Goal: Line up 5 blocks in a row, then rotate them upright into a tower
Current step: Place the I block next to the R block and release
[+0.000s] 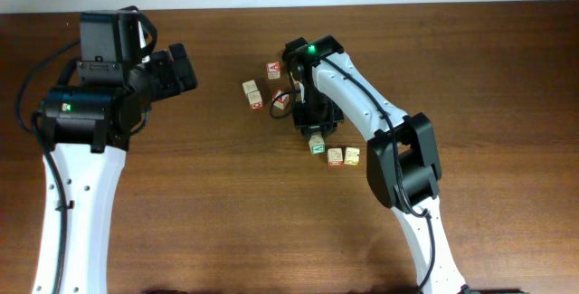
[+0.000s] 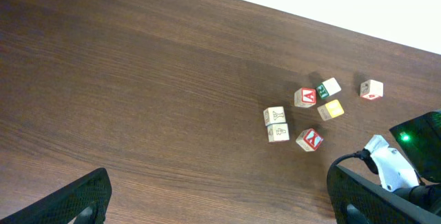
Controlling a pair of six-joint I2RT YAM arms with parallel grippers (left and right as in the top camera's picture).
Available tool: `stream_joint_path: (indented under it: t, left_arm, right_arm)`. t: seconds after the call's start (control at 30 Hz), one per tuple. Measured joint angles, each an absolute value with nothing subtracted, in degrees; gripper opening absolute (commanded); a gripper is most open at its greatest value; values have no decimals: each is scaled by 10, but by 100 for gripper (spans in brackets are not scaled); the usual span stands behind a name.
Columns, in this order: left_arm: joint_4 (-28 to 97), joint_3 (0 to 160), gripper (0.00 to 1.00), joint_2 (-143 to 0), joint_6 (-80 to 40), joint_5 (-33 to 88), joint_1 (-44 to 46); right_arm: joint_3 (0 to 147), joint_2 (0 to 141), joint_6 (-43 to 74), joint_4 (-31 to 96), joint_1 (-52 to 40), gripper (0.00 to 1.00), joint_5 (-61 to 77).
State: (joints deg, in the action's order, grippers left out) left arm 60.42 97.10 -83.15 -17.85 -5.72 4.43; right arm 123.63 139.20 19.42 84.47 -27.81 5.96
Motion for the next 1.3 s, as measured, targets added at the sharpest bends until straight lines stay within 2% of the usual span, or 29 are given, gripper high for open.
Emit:
stream_joint_path:
  t: [0.6, 0.63, 0.67, 1.2, 1.3]
  left_arm:
    - [604, 971, 99, -832, -178, -57, 44]
    - [604, 971, 99, -832, -178, -57, 44]
    - [604, 971, 99, -832, -178, -57, 44]
    - [604, 971, 99, -832, -178, -57, 44]
    - [604, 971, 99, -832, -178, -57, 44]
  right_arm:
    - [1234, 1392, 197, 853, -289, 31, 58]
    - [1234, 1392, 197, 853, -291, 32, 58]
    - [1234, 1392, 197, 853, -293, 38, 58]
    - [1235, 1392, 198, 835, -296, 38, 58]
    - [1269, 1398, 185, 822, -291, 42, 58]
